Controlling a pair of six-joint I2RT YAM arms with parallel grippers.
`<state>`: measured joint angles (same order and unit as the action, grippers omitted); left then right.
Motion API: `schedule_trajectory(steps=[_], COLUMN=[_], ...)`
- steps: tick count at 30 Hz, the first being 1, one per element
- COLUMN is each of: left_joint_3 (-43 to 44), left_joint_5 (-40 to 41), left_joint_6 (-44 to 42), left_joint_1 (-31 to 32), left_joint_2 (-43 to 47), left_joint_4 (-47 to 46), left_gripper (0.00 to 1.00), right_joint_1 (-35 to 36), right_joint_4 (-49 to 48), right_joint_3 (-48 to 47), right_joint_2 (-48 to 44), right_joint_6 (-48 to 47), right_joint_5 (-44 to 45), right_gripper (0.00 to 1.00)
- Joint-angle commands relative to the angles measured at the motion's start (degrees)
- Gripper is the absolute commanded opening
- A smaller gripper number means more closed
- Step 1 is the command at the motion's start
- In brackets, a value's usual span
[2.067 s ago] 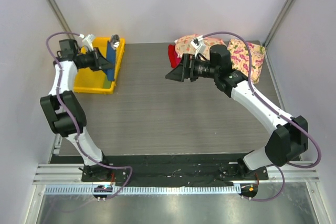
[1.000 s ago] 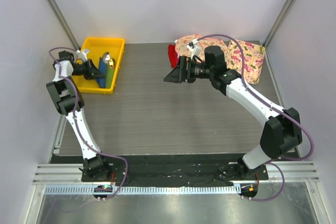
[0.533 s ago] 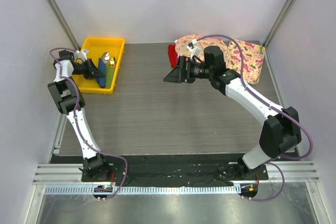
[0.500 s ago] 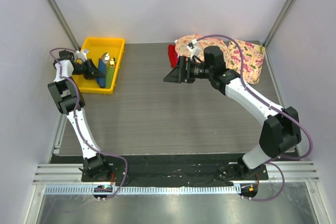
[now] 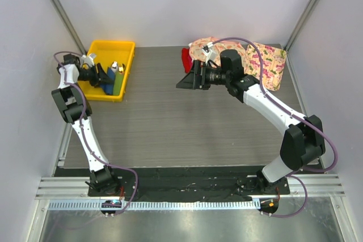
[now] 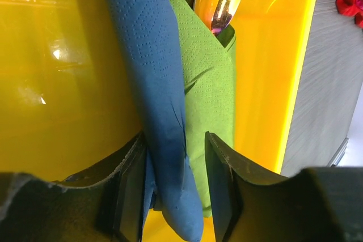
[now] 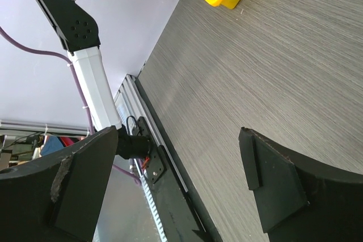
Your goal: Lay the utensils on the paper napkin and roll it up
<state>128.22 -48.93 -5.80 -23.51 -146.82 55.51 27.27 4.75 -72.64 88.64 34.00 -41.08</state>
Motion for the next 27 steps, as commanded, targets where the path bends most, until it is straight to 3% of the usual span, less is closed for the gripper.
schedule_trajectory(steps=[1,14,27], left_joint_3=[-1.3,-5.4,-5.7], left_joint_5=[7.4,14.8,16.6], left_joint_6=[-1.2,-1.8,-3.9], left_joint_1=[-0.3,-0.3,1.2], left_joint_2=[1.9,7.3,7.3], left_joint_4=[-1.4,-5.0,-5.8], left_gripper=[0.48,0.57,0.48], right_joint_1=[0.0,0.2,0.2], right_joint_4=[-3.0,-3.7,-3.9], right_joint_3=[-1.5,-1.0,-0.1], right_joint_2=[-0.6,-1.0,-1.5], right_joint_6=[0.9,1.5,1.4], right_joint_5=[-1.3,-1.8,-1.7], right_gripper=[0.97,0.97,0.97])
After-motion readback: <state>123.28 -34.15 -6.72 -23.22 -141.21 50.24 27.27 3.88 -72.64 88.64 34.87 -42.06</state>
